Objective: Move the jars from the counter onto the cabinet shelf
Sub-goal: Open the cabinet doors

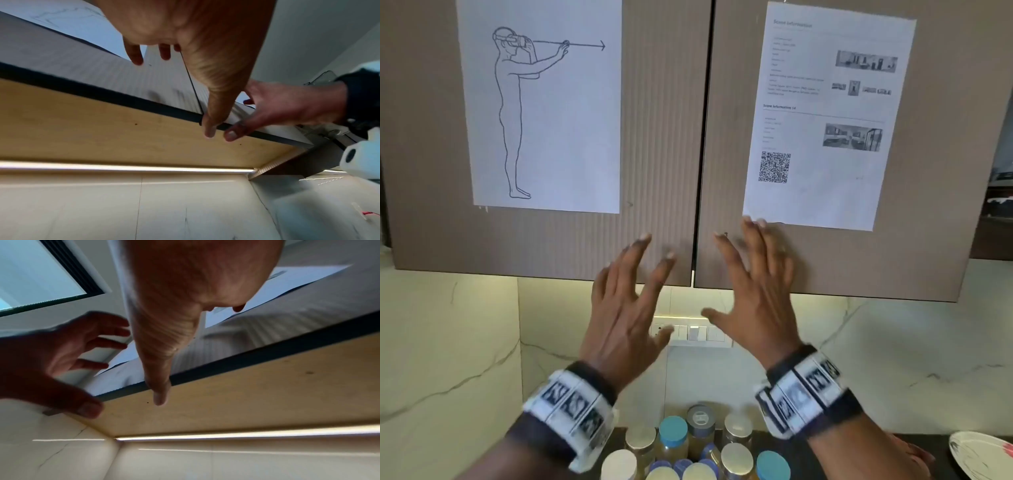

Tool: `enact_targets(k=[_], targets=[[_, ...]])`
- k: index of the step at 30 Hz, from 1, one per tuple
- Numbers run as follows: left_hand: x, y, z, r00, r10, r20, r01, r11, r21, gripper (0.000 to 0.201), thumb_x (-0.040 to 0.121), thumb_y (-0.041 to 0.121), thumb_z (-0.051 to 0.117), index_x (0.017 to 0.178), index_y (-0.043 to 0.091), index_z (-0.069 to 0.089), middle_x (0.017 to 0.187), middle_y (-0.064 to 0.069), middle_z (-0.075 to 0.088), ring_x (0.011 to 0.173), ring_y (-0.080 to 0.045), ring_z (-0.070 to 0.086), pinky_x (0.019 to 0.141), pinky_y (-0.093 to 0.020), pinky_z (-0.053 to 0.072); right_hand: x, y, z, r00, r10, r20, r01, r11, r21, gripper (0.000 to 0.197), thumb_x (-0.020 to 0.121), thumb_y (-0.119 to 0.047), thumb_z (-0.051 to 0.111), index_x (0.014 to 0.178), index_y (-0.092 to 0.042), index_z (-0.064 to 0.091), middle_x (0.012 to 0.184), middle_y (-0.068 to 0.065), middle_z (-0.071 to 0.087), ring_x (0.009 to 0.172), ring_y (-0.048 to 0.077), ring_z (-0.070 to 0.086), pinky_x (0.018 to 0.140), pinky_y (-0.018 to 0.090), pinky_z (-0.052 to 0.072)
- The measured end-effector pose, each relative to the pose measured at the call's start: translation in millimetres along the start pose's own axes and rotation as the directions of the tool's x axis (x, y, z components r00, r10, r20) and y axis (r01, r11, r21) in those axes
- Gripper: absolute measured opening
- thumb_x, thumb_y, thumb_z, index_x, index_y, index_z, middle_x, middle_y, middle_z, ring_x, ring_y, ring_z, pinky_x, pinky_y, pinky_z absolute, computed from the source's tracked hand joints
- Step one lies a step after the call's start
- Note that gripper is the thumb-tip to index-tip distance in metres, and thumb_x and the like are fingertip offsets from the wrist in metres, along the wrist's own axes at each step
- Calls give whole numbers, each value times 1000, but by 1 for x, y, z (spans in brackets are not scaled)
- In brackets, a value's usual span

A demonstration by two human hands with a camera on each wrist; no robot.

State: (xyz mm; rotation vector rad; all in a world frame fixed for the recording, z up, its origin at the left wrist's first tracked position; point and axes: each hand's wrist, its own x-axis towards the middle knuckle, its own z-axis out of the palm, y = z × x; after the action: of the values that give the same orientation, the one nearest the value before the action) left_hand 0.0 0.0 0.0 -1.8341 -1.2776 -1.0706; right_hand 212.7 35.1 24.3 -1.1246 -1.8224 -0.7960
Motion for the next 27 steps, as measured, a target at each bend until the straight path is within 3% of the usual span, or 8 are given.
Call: enact_targets(k=[3,5,8,11,14,19,24,27], targets=[[30,5,5,1000,2,0,-2,999,38,139,56,34,96,165,23,10,172,-18,-2,159,-38,2,121,-68,18,31,-15,10,997,-11,73,17,997,-79,151,54,-61,98,172,-33,7,180,8,-10,166,35,-11,126,68,8],[48,3,15,1000,4,28,-6,997,80,141,59,32,94,166,24,2,172,-16,-12,160,-35,-9,122,-70,9,46,-20,20,995,22,97,-9,990,-139,159,52,-56,100,172,-30,-1,180,10,-13,166,37,-12,126,71,6],[60,-5,31,999,-11,50,4,992,128,137,62,21,90,165,22,1,171,-16,-15,159,-37,-13,121,-72,6,48,-20,35,995,54,79,-39,983,-179,156,58,-36,99,171,-28,-7,180,13,-12,166,39,-11,125,74,5],[66,-7,45,1000,-16,6,15,984,180,127,68,-2,79,165,21,1,172,-17,-13,159,-38,-10,120,-72,6,48,-22,37,995,46,84,-27,976,-216,143,69,-17,87,171,-27,-12,179,14,-18,165,40,-16,125,75,1],[65,-6,50,999,-14,-37,20,985,169,122,71,-16,68,165,23,2,172,-16,-13,159,-37,-10,122,-70,2,47,-23,32,994,51,101,-27,973,-230,133,76,-5,78,170,-28,-14,178,13,-21,164,39,-19,125,76,3],[63,-2,46,999,-27,-23,30,988,148,121,73,-18,65,165,24,0,172,-14,-15,159,-36,-13,123,-69,1,45,-37,31,989,112,94,-77,945,-317,132,86,-20,82,169,-25,-20,177,16,-23,163,44,-17,123,77,11],[61,4,38,999,-53,1,52,991,120,117,75,-17,62,165,24,0,172,-14,-16,159,-36,-15,123,-69,4,41,-44,27,986,138,94,-101,941,-323,131,85,-21,84,169,-25,-16,179,16,-14,164,46,-8,121,79,18],[56,7,30,999,-46,-10,47,992,119,117,74,-16,63,165,23,1,172,-14,-15,159,-36,-13,123,-69,5,35,-46,21,990,119,81,-86,940,-329,122,91,-20,78,170,-26,-14,179,17,-11,164,49,-4,120,81,20]])
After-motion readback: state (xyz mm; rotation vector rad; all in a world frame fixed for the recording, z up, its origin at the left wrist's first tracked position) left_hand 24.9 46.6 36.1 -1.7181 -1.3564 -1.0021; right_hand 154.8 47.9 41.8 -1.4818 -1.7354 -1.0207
